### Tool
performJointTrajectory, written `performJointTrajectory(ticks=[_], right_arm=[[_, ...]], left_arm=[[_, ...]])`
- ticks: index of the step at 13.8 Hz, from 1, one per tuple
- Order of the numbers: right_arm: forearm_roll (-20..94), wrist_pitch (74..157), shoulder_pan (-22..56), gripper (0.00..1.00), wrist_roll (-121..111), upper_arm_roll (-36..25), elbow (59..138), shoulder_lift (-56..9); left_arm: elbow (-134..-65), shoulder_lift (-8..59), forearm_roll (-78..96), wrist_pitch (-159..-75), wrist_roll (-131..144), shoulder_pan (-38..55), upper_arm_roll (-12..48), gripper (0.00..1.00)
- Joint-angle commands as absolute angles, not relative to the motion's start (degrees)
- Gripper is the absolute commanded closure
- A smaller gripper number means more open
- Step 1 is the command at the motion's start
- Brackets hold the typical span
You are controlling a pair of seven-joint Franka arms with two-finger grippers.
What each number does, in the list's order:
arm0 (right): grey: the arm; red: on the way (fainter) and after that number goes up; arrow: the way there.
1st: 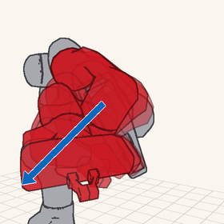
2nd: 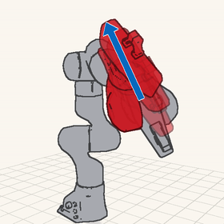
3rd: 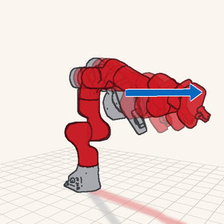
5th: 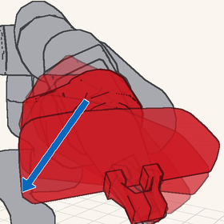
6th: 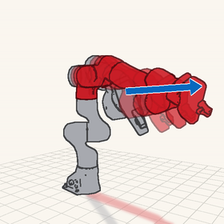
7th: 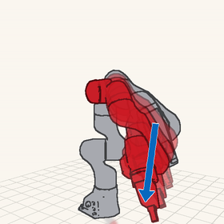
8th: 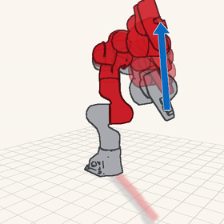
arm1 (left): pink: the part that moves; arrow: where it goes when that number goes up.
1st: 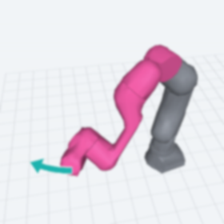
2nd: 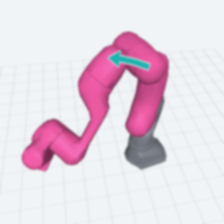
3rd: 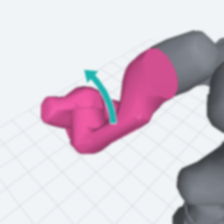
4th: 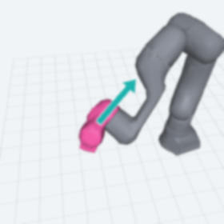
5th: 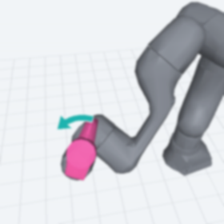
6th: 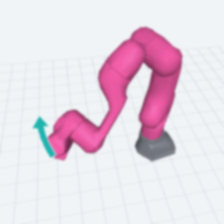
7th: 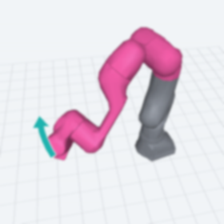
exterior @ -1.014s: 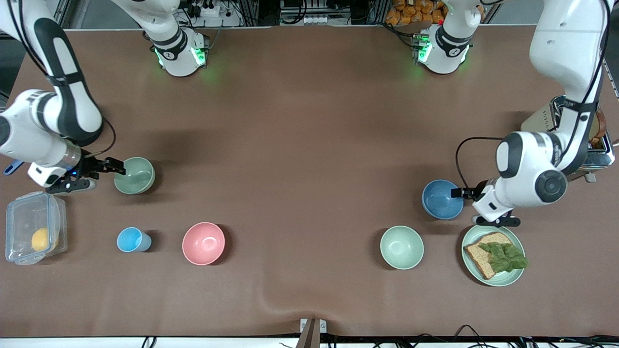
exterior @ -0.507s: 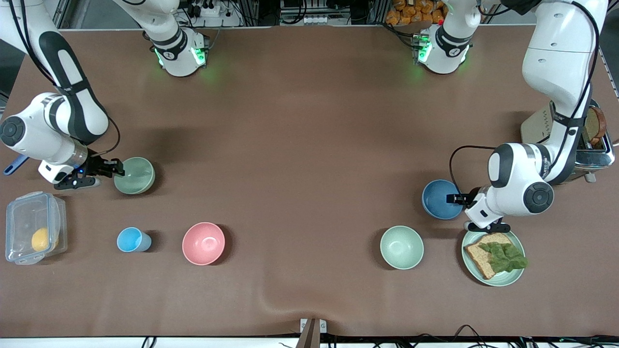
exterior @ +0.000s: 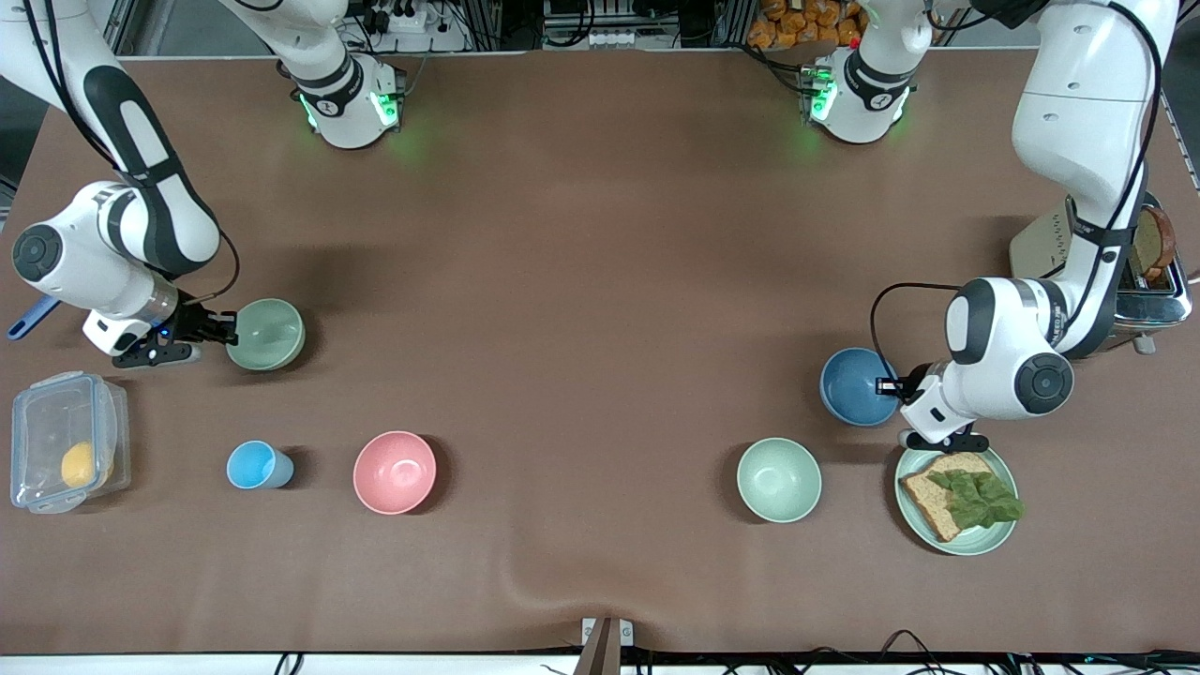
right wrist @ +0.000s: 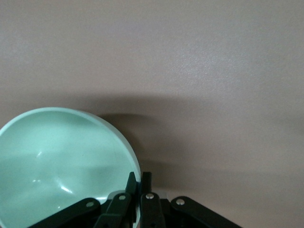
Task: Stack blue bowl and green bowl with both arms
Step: 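Grip the blue bowl with the left gripper while the right gripper grips the green bowl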
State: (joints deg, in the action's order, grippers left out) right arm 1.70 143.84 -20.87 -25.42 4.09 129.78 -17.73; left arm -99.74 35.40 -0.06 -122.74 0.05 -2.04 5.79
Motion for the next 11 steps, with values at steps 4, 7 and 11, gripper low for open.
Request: performJointTrajectory(ticks=[4, 7, 11], right_arm=[[6.58, 122.89, -21.18, 1.0, -25.58, 5.36, 120.42, -14.24], [7.82, 119.64, -18.3, 1.0, -20.52, 5.45, 120.41, -11.7], [7.91, 114.97, -11.35, 1.0, -5.74, 5.62, 120.5, -7.74]], left_arm=[[-99.4, 36.39, -0.88, -123.4, 0.62, -1.58, 5.54, 1.0], [-99.4, 36.3, -0.79, -123.4, 0.96, -1.23, 5.54, 1.0], [-99.4, 36.3, -1.05, -123.4, 1.93, -1.14, 5.54, 1.0]])
